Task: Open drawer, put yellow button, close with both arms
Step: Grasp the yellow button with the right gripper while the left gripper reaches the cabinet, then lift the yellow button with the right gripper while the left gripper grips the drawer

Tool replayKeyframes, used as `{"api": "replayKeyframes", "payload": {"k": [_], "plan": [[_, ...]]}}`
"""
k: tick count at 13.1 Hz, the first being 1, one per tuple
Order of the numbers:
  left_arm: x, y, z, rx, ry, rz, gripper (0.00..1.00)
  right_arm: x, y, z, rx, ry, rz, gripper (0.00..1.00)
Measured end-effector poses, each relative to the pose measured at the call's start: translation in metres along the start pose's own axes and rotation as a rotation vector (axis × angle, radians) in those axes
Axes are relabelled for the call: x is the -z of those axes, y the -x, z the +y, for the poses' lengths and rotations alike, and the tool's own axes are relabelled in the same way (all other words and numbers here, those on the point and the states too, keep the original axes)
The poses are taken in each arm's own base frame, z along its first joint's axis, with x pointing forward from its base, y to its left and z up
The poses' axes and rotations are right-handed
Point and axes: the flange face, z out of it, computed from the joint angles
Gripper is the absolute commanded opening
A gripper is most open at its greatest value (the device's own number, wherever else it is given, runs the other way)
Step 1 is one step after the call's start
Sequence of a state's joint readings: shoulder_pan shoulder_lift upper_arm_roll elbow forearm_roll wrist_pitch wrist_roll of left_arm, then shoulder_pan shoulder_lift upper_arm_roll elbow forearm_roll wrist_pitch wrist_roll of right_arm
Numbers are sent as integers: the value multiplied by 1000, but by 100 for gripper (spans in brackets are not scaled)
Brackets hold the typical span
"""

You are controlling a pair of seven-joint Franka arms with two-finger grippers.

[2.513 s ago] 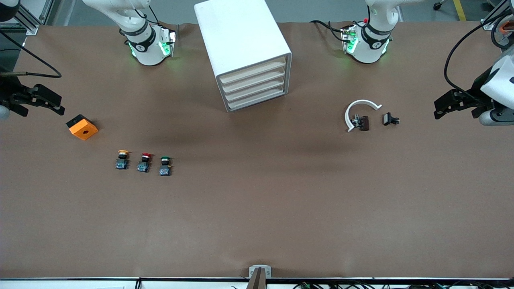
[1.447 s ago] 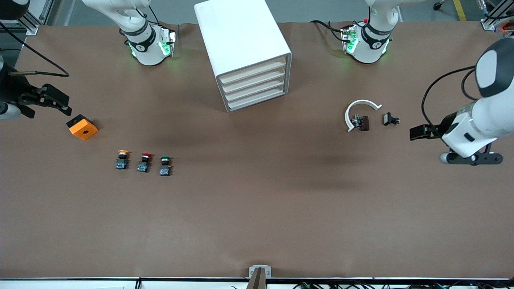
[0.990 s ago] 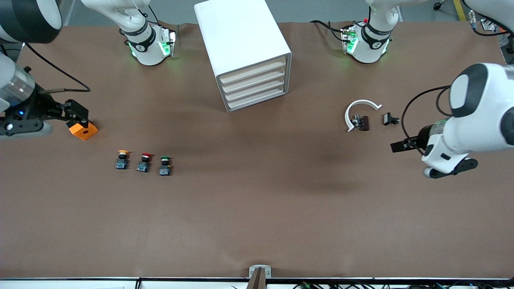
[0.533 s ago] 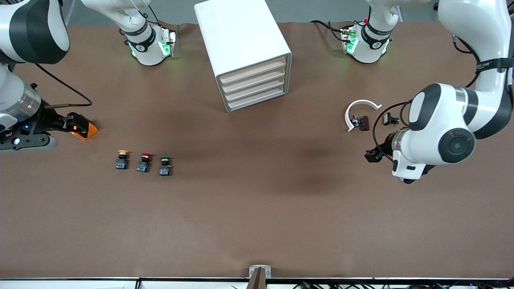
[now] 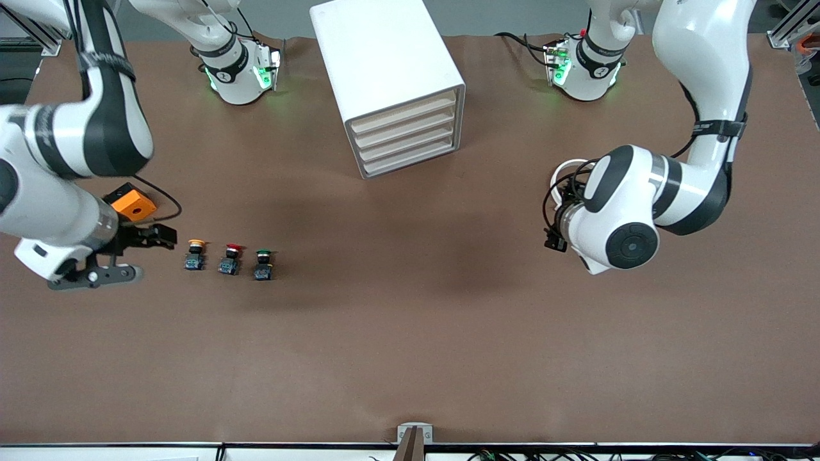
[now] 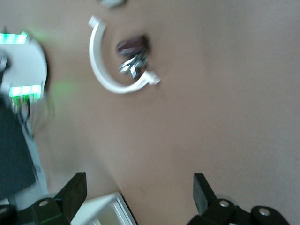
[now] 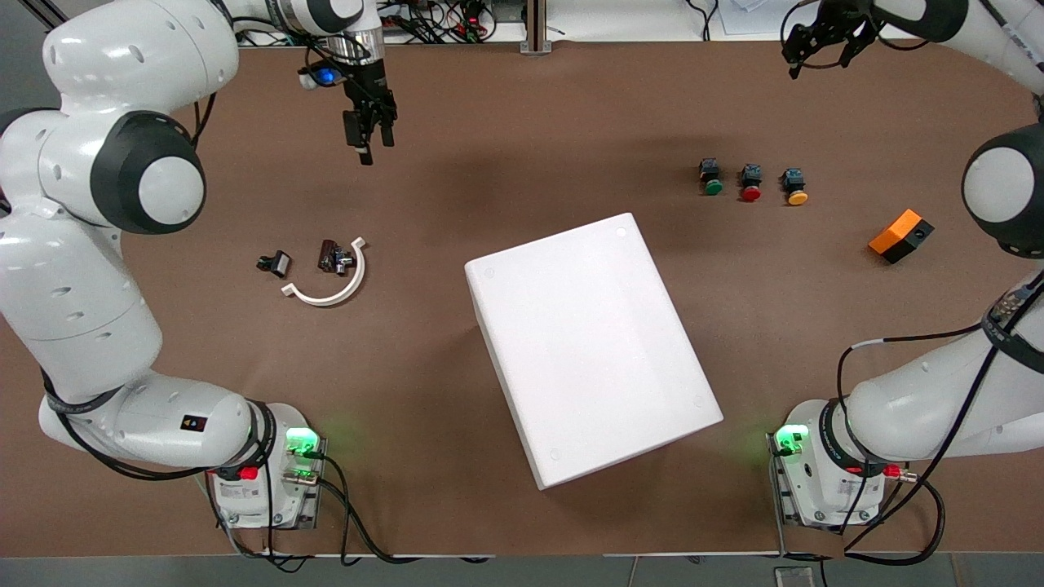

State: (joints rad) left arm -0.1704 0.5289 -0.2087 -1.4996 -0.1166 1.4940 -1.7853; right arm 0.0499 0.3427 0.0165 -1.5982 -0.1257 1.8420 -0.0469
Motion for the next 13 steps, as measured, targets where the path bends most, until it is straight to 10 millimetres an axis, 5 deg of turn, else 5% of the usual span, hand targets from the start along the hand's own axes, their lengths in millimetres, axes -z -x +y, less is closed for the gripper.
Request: {"api": "replayKeyframes", "payload": {"k": [3,7,13], "plan": [[-15,13,5,147,-54,-72,100,-71,-10,22,-30,-8,41,100],[-27,15,13,179,-89,-100,100,-164,13,45,-71,-23,138,100],[-39,17,22,216,-163,-238,100,-225,40,54,-95,-44,52,100]]}}
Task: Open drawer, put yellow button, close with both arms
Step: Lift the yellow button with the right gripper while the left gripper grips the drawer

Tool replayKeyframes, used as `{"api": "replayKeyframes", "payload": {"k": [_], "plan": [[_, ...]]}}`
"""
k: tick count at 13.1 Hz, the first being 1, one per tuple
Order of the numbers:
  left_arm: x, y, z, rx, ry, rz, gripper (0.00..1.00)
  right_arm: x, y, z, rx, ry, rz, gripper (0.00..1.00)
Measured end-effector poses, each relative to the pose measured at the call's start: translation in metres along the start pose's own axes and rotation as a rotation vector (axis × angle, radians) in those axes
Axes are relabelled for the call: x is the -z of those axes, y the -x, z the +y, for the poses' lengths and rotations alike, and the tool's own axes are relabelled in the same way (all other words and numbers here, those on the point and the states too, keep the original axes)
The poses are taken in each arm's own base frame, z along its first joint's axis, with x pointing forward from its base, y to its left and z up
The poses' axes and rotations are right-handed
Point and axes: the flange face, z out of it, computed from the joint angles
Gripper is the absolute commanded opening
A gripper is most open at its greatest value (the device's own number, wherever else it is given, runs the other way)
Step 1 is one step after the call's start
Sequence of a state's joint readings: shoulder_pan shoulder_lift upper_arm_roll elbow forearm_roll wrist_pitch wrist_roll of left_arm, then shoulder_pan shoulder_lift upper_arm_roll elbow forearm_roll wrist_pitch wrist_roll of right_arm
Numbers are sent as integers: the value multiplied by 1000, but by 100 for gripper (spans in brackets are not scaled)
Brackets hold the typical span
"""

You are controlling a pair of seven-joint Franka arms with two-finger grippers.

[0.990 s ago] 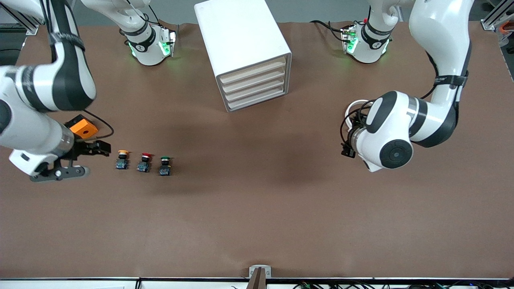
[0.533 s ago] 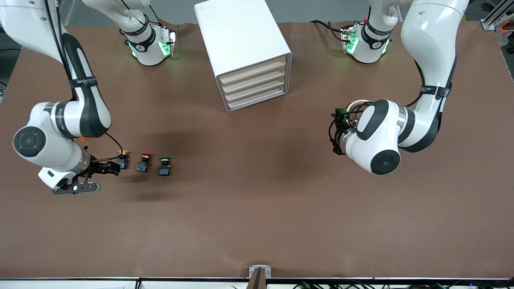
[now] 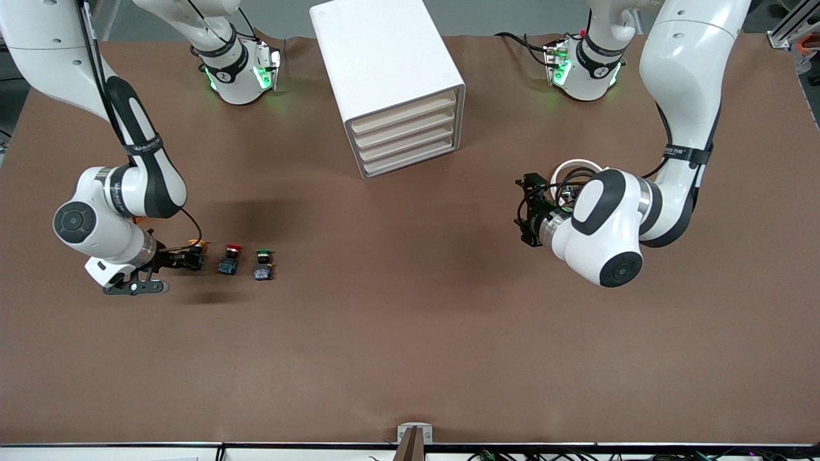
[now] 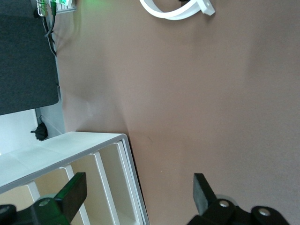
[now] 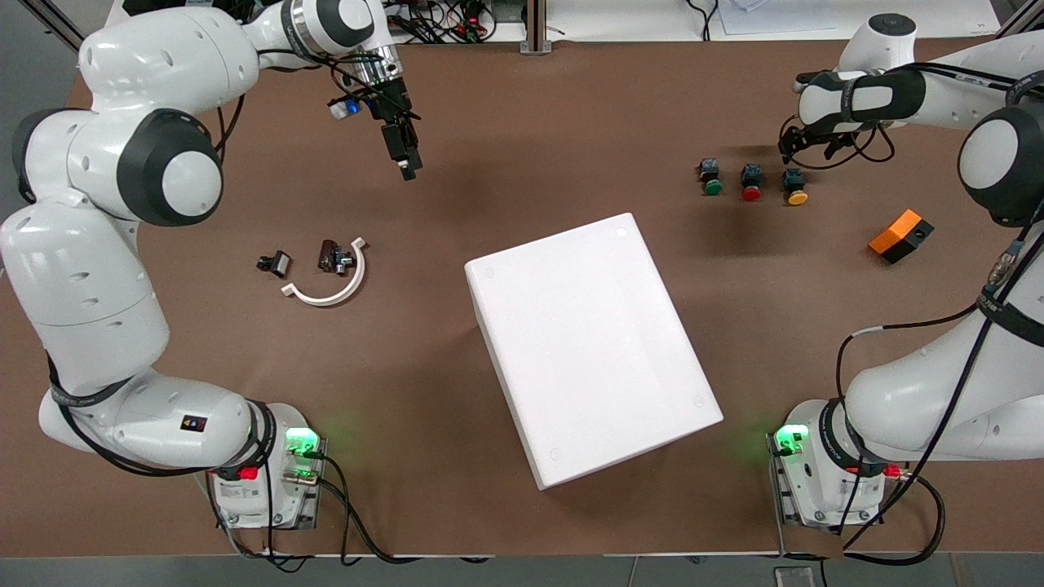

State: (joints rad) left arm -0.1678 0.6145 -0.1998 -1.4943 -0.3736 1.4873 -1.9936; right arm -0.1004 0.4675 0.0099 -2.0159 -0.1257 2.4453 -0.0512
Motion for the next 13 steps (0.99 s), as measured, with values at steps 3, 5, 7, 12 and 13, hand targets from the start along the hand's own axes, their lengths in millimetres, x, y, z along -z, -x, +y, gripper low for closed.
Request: {"api": "replayKeyframes", "payload": {"k": [3,5,7,12,13], "plan": [[-20,24,-6,18,-59,-22,100,-16,11,-5,6,-7,-36,100],[-41,45,-15,54,-99,12,100,-23,16,-9,10,-11,-53,100],[-58,58,-19,76,-146,6,100,-29,20,-11,14,-14,-67,78],[-69,73,-20,174,-263,-93,100,-36,23,-16,20,-17,-79,37],[-67,76,-22,190,-285,-114,100,-36,23,-17,23,-17,-77,21]]}}
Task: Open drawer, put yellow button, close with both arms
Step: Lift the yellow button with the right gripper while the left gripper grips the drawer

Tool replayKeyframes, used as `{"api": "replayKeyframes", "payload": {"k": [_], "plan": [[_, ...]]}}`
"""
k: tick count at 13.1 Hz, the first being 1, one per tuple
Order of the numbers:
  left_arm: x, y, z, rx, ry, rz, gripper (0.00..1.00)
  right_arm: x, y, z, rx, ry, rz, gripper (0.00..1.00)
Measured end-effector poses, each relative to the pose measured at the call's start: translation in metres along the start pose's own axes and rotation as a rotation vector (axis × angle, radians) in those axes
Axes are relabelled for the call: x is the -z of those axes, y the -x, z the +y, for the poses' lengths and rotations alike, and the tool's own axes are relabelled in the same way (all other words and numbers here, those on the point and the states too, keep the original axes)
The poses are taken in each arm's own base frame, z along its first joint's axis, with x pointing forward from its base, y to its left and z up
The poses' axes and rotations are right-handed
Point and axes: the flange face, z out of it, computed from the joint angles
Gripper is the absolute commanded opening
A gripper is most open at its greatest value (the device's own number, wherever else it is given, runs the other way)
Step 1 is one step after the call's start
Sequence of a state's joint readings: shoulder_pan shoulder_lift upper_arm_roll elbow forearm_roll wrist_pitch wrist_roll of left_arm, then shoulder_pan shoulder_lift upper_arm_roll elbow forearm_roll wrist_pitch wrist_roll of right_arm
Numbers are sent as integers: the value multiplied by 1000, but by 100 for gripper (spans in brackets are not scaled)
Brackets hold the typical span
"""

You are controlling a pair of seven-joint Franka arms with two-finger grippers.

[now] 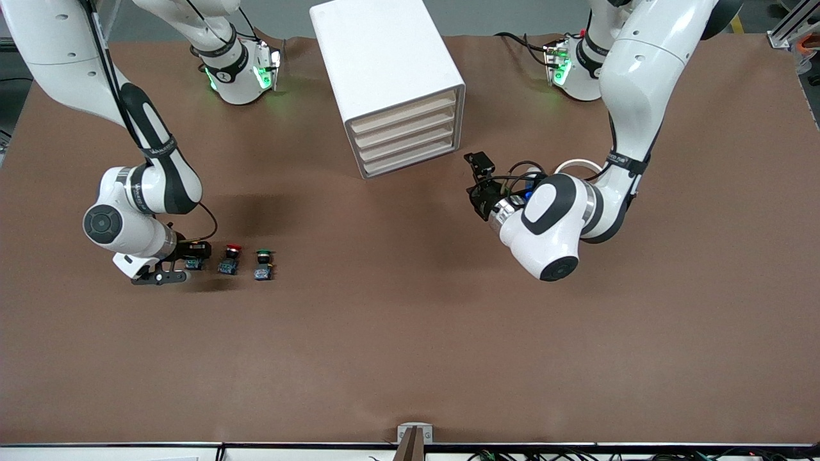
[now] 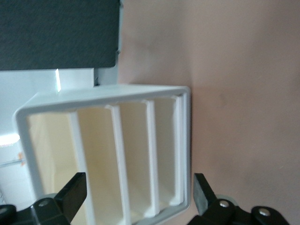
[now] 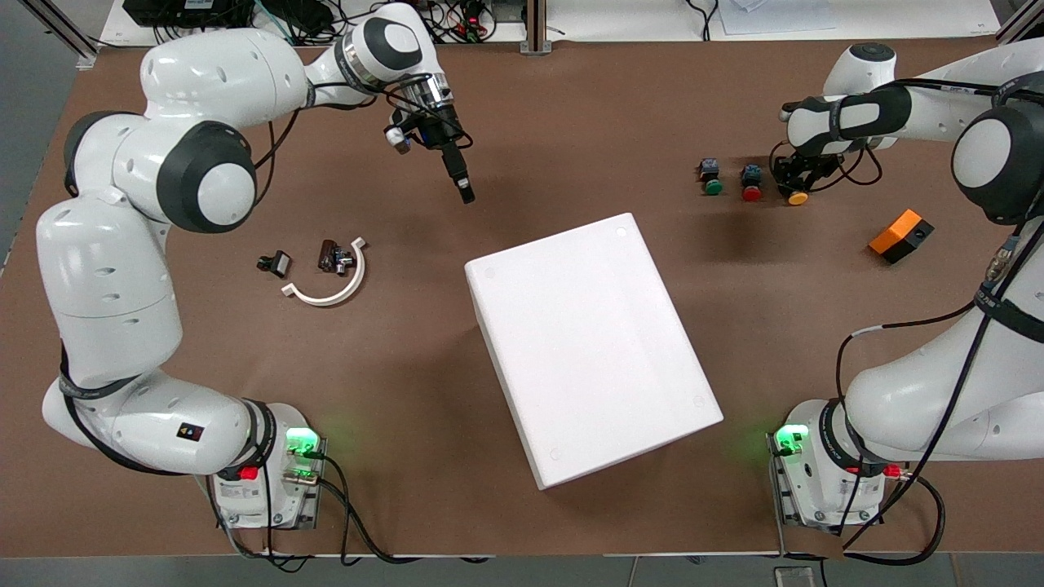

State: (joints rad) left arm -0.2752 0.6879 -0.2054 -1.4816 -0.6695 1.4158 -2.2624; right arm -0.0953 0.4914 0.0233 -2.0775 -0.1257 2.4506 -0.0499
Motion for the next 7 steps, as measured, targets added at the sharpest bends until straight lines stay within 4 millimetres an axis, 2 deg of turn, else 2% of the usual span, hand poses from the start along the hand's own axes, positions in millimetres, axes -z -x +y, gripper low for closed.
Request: {"api": "replayKeyframes", "payload": {"k": [1,2,5,7], "plan": [[0,2,-4,18,-24,-10,100,0,0,-1,2,0,2,10],[-2,3,-6,37,-47,-13,100,1,-1,-2,3,0,5,7],[-14,9,-9,73,-117,-15,100,9,-8,-6,11,3,30,8],[-33,19,-13,90,-159,12,100,28,-19,-14,26,10,68,8]]}}
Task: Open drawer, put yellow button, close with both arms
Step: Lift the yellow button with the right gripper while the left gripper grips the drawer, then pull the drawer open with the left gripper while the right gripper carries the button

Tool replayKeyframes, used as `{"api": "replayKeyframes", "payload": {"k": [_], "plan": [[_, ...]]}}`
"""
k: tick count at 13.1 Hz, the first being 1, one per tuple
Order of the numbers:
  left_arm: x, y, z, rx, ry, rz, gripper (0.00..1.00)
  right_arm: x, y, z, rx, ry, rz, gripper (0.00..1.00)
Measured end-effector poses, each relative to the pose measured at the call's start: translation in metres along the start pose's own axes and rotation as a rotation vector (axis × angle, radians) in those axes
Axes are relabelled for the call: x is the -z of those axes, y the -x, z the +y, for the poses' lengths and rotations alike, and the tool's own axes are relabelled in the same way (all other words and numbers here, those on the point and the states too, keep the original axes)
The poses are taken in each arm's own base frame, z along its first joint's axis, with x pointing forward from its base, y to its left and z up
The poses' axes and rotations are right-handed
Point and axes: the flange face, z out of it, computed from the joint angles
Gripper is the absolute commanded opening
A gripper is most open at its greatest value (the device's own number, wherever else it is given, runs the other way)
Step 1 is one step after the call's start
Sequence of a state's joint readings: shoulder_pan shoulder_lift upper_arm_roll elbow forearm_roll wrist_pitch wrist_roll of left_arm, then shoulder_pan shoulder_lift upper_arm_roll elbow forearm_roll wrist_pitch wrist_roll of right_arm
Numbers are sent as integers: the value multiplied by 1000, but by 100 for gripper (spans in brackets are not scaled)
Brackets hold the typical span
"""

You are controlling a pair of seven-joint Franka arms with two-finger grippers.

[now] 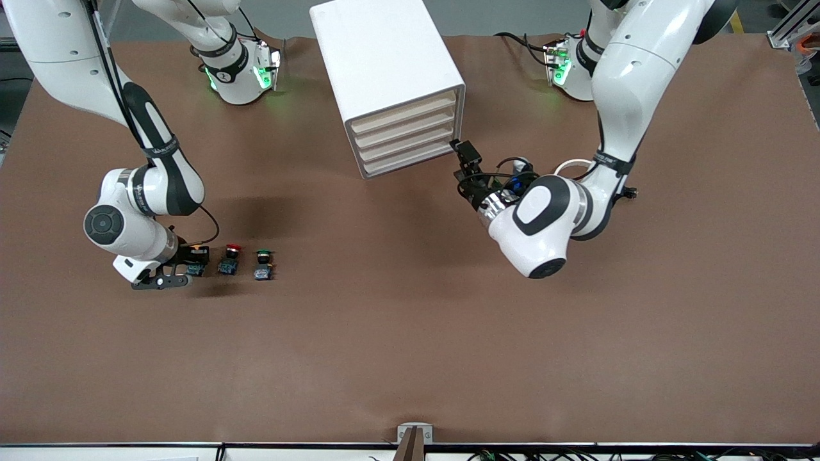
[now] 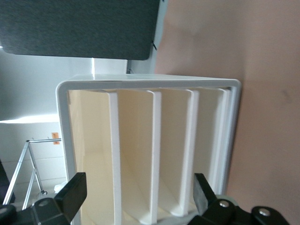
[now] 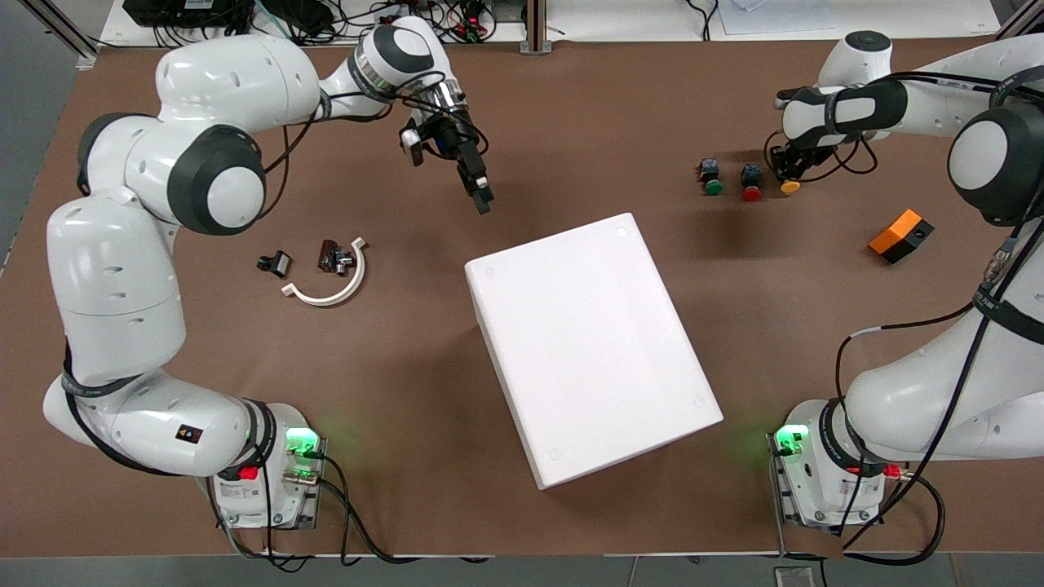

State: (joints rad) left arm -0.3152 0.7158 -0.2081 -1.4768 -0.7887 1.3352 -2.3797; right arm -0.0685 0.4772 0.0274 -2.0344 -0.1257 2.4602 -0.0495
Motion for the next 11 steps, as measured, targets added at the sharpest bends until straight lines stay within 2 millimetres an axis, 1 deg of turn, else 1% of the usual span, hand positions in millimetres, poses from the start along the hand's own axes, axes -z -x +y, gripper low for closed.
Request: {"api": "replayKeyframes", "payload": {"k": [1,3,4,6,7,8,9,10,11], "plan": [[-9,6,-4,0,-21,6,100,16,-5,-4,8,5,22,8],[-31,19,-14,-9,-37,34,100,58,-10,-17,25,16,46,8],[-40,24,-17,-13,-38,49,100,81,-10,-25,27,21,53,8],[-51,29,-18,-15,-41,68,99,125,-7,-44,4,30,38,8],[-57,30,-17,-14,-45,78,98,145,-4,-57,-24,35,20,8],[-64,32,-15,-12,-50,88,95,163,-2,-74,-51,41,11,8],[-70,34,-14,-12,-53,98,90,180,-1,-94,-75,46,10,8],[-74,35,-14,-12,-55,104,88,195,1,-115,-100,50,10,8],[-76,36,-15,-13,-56,109,84,211,3,-136,-128,56,5,8]]}}
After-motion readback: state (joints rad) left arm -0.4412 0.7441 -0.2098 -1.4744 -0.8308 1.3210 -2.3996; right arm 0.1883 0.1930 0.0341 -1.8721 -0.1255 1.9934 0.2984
